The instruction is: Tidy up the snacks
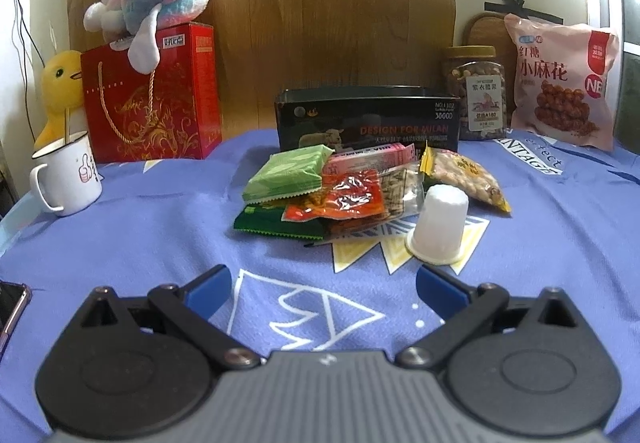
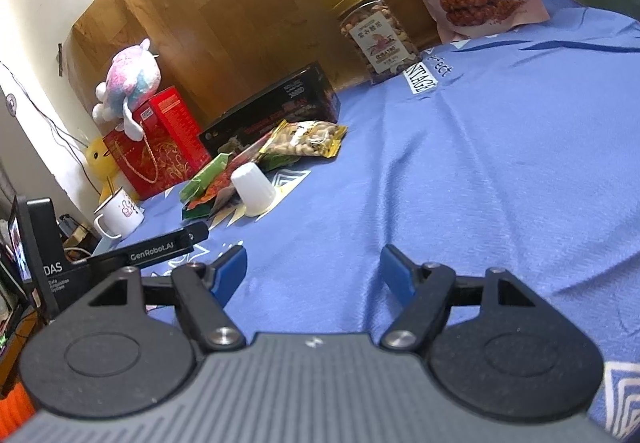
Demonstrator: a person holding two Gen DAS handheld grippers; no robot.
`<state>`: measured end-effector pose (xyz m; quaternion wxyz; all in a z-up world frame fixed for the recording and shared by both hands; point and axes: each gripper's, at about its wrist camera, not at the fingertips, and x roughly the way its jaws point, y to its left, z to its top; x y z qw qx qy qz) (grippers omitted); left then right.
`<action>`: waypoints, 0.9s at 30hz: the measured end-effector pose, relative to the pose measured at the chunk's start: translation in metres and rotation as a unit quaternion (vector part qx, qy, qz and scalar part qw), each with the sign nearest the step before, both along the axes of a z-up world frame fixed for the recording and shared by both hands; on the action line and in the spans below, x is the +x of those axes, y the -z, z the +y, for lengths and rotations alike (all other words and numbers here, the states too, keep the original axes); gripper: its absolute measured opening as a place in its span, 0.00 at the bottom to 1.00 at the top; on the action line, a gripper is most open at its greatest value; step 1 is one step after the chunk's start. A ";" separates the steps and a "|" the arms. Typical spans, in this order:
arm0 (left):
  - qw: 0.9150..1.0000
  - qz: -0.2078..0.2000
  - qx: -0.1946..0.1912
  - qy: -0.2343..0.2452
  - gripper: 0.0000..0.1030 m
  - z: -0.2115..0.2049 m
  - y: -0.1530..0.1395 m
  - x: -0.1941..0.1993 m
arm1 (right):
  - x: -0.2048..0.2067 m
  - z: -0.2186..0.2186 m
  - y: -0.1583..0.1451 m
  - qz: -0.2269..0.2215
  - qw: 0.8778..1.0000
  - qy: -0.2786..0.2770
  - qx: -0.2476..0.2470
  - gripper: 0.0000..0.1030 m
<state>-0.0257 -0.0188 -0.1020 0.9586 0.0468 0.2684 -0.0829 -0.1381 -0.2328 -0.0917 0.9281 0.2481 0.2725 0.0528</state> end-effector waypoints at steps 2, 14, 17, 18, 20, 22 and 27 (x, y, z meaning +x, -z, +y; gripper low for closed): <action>1.000 -0.001 -0.003 0.000 0.99 0.001 0.000 0.000 | 0.000 0.001 0.000 0.000 1.000 -0.001 -0.002 0.73; 0.996 -0.002 -0.082 -0.025 0.97 0.027 -0.004 0.003 | 0.015 0.017 0.002 0.010 0.999 -0.018 -0.024 0.63; 0.994 -0.013 -0.096 -0.043 0.97 0.033 -0.006 0.001 | 0.023 0.025 0.001 0.004 0.999 -0.026 -0.035 0.63; 0.993 -0.019 -0.105 -0.045 0.97 0.036 -0.006 -0.001 | 0.027 0.029 0.002 0.003 0.999 -0.031 -0.038 0.63; 0.991 -0.021 -0.124 -0.044 0.97 0.042 -0.007 -0.001 | 0.034 0.035 0.004 0.004 0.998 -0.040 -0.043 0.63; 0.990 -0.012 -0.136 -0.047 0.96 0.047 -0.007 0.002 | 0.043 0.041 0.005 0.006 0.997 -0.053 -0.057 0.63; 0.983 0.027 -0.166 -0.070 0.92 0.061 0.000 0.013 | 0.071 0.048 -0.007 -0.004 0.993 -0.084 -0.081 0.63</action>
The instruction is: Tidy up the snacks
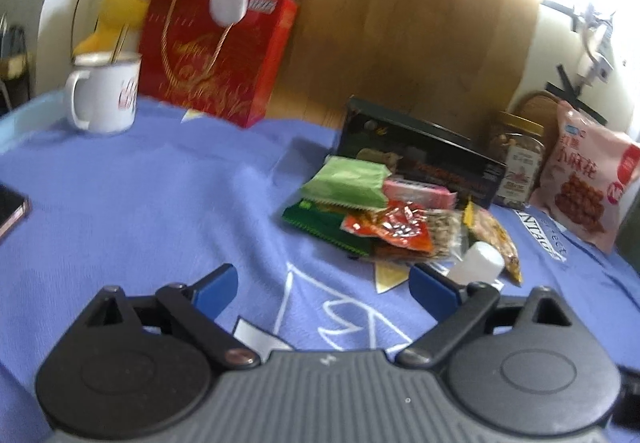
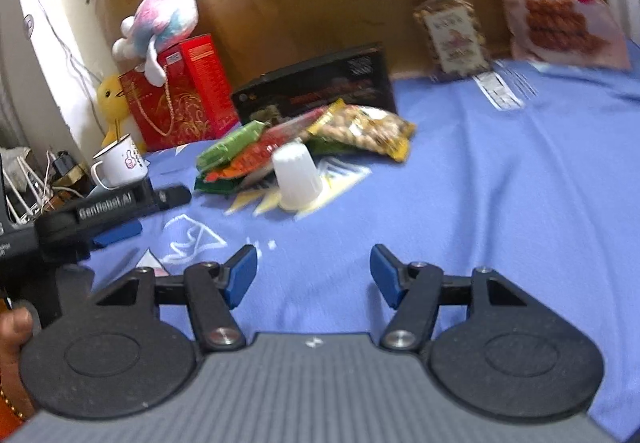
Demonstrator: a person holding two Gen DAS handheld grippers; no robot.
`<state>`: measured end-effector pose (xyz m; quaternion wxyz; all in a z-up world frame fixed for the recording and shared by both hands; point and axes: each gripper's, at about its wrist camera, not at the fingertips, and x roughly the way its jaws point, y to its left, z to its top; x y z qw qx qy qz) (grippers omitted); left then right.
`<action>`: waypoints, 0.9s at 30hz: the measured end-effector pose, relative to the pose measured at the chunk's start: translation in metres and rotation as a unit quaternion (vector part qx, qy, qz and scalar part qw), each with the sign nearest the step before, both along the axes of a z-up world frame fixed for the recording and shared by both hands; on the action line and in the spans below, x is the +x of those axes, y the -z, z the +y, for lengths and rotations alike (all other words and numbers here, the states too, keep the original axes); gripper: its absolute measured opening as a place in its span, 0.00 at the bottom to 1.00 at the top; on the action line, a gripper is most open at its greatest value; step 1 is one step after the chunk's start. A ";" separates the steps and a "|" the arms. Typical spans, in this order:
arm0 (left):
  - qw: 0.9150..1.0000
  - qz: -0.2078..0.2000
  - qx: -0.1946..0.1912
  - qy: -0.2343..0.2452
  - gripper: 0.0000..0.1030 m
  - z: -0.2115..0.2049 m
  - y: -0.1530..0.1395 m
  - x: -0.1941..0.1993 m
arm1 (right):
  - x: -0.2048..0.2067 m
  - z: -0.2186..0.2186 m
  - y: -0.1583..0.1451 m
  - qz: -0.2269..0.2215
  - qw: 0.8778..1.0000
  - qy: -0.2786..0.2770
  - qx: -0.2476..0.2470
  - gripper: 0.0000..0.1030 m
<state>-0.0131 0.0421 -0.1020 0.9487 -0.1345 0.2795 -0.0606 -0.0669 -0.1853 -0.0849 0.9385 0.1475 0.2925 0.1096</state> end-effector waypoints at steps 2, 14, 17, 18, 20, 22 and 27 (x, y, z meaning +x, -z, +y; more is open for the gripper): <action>1.000 0.009 -0.013 -0.007 0.92 0.005 0.002 0.002 | 0.014 0.002 -0.006 -0.010 1.000 -0.013 -0.003 0.65; 1.000 0.014 -0.020 0.005 0.92 0.004 0.004 0.006 | 0.106 0.011 0.001 0.017 0.999 -0.045 0.001 0.33; 1.000 0.008 -0.017 0.016 0.92 0.001 0.003 0.005 | 0.094 -0.033 0.019 0.050 0.988 -0.028 0.144 0.33; 1.000 0.006 -0.015 0.022 0.92 0.000 0.003 0.005 | 0.085 -0.046 0.022 0.055 0.982 -0.017 0.180 0.34; 0.999 0.002 -0.013 0.041 0.93 -0.004 0.002 0.004 | 0.066 -0.065 0.026 0.062 0.973 0.011 0.222 0.32; 0.998 -0.002 -0.013 0.067 0.94 -0.008 0.001 0.004 | 0.044 -0.079 0.031 0.069 0.967 0.045 0.240 0.31; 0.994 -0.007 -0.016 0.109 0.97 -0.014 -0.003 0.003 | 0.006 -0.082 0.025 0.061 0.975 0.075 0.200 0.32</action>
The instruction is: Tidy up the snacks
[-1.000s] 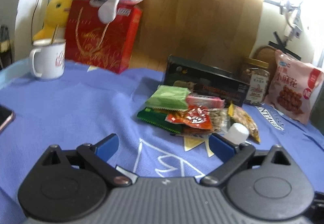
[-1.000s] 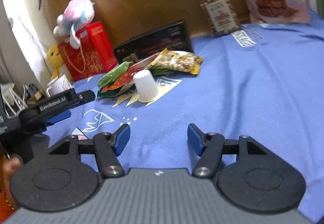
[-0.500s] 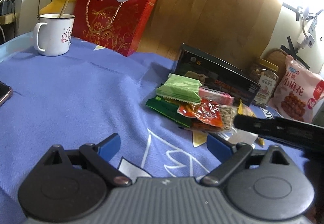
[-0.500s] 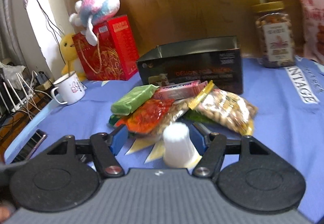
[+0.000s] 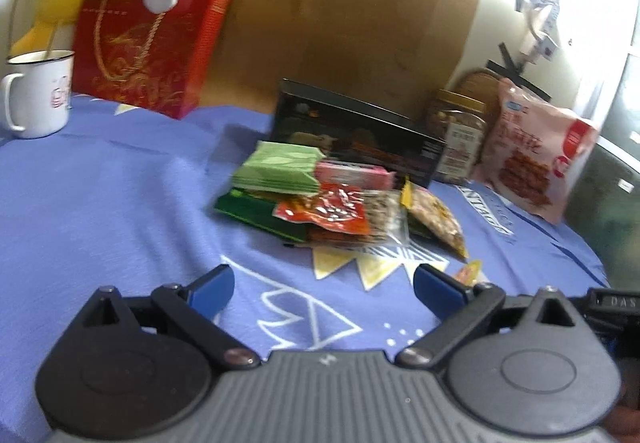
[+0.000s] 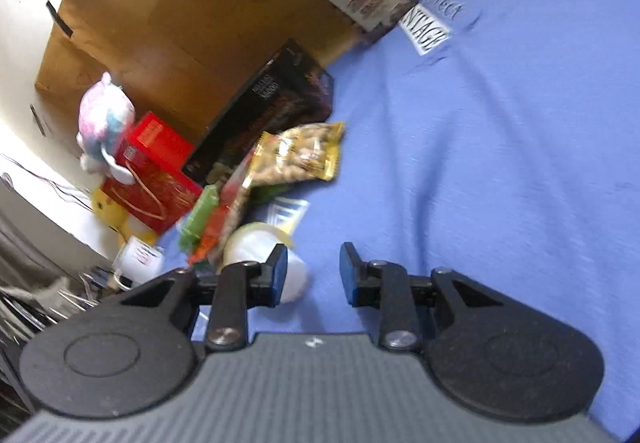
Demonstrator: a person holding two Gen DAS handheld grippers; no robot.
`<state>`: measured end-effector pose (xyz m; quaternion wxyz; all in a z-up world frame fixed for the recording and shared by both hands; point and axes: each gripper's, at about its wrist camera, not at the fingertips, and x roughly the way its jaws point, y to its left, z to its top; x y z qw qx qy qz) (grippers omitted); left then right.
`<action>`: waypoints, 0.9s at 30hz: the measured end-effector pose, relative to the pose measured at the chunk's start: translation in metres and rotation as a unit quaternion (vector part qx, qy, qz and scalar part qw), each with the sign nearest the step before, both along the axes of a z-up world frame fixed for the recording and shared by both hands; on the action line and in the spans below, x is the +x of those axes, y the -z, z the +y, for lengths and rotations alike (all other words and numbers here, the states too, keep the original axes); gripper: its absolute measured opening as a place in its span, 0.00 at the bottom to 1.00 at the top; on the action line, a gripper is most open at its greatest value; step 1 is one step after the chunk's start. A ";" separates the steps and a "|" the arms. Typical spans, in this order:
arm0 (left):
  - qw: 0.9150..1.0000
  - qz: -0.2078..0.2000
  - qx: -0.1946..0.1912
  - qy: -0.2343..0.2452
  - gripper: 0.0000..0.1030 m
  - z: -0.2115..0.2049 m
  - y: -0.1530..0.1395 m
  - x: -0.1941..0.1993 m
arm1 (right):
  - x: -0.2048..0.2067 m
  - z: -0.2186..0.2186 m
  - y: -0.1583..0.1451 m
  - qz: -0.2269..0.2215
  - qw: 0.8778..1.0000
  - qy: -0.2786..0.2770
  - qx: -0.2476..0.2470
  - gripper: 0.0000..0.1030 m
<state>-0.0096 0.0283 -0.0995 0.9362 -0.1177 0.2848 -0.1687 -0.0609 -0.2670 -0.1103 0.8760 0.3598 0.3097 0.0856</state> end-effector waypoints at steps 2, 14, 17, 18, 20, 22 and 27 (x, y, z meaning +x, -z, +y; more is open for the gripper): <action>1.000 0.002 0.005 0.011 0.97 -0.003 -0.001 0.001 | -0.009 0.006 -0.008 -0.016 0.999 -0.002 -0.036 0.32; 0.993 0.054 0.056 0.088 0.96 -0.035 -0.020 0.014 | -0.020 0.024 -0.017 -0.069 0.973 -0.070 -0.208 0.48; 0.990 0.055 0.060 0.111 0.96 -0.049 -0.023 0.017 | -0.014 0.028 -0.017 -0.066 0.967 -0.094 -0.228 0.49; 0.990 0.050 0.066 0.115 0.96 -0.054 -0.024 0.018 | -0.012 0.030 -0.017 -0.067 0.965 -0.101 -0.233 0.50; 0.989 0.040 0.082 0.118 0.96 -0.067 -0.024 0.020 | -0.007 0.035 -0.019 -0.071 0.960 -0.120 -0.244 0.52; 0.988 0.037 0.095 0.119 0.93 -0.079 -0.024 0.026 | 0.003 0.042 -0.020 -0.073 0.954 -0.140 -0.254 0.53; 0.980 0.075 0.079 0.166 0.54 -0.094 -0.012 0.039 | 0.028 0.058 -0.010 -0.070 0.944 -0.188 -0.260 0.48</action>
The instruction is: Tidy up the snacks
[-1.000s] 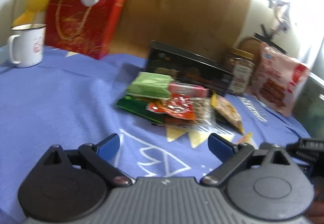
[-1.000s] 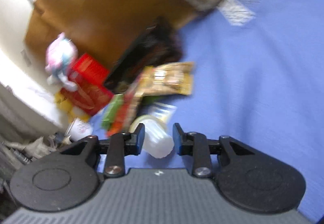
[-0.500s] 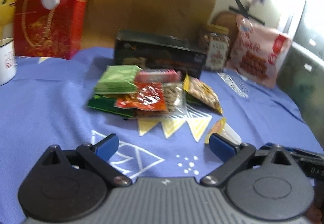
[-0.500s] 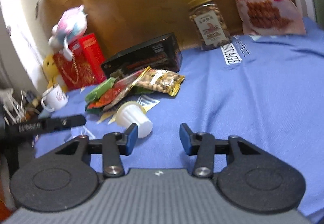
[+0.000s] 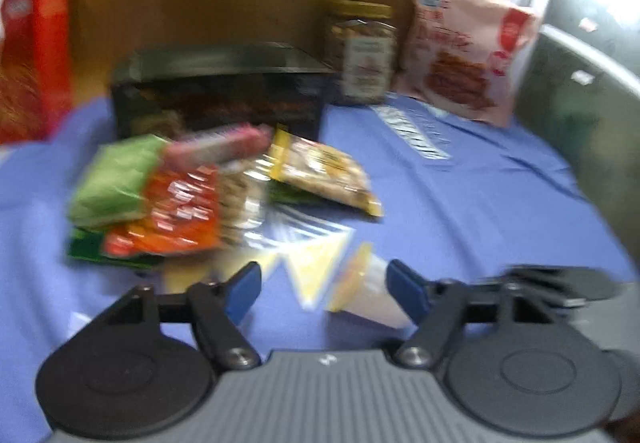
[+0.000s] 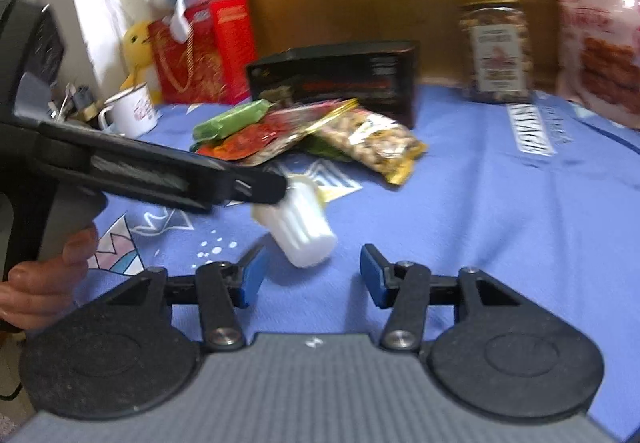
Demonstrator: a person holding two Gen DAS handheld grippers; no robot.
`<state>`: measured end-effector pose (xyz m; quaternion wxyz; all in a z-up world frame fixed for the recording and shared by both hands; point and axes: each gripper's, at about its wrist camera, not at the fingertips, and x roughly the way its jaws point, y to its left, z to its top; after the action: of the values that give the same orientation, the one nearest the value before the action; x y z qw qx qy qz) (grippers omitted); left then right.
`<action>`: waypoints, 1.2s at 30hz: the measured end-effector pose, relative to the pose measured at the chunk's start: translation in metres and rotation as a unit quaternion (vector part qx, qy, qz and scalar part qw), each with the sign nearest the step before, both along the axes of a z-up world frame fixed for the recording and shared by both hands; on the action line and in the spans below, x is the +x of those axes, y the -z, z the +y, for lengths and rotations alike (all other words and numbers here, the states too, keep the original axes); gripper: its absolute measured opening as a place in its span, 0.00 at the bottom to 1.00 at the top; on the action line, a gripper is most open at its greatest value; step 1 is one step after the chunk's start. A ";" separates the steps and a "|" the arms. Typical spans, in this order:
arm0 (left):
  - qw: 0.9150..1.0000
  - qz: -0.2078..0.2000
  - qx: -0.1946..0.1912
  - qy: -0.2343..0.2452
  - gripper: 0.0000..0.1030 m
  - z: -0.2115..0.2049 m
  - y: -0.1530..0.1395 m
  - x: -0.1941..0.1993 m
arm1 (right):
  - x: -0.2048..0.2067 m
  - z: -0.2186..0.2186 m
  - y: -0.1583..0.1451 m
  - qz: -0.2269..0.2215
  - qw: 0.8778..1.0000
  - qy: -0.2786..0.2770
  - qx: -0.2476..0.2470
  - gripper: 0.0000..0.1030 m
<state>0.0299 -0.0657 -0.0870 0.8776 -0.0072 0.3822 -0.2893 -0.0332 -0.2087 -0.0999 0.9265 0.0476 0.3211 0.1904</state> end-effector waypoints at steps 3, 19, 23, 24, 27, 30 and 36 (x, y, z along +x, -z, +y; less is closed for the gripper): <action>0.999 0.017 -0.024 0.022 0.36 -0.001 -0.003 0.005 | 0.006 0.005 -0.002 -0.012 1.000 0.003 -0.015 0.34; 0.992 -0.088 -0.047 -0.077 0.34 0.002 -0.079 0.149 | 0.163 0.012 -0.065 -0.107 0.994 0.015 0.003 0.35; 0.991 -0.087 -0.022 -0.103 0.40 0.001 -0.069 0.164 | 0.165 -0.012 -0.065 -0.114 0.992 0.058 0.003 0.42; 0.990 -0.089 -0.038 -0.101 0.42 0.010 -0.070 0.160 | 0.159 -0.026 -0.063 -0.110 0.992 0.061 0.023 0.45; 0.988 -0.092 -0.069 -0.104 0.46 0.034 -0.069 0.137 | 0.123 -0.051 -0.049 -0.087 0.993 0.058 0.057 0.54; 0.990 -0.071 -0.076 -0.096 0.46 0.047 -0.061 0.122 | 0.104 -0.053 -0.030 -0.048 0.998 0.030 0.042 0.75; 0.994 -0.023 -0.062 -0.091 0.46 0.049 -0.032 0.099 | 0.114 -0.026 -0.007 -0.006 0.999 -0.016 -0.036 0.86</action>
<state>0.1290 -0.0171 -0.0548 0.9068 -0.0900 0.3406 -0.2317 0.0803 -0.2344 -0.0928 0.9262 0.0080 0.3232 0.1939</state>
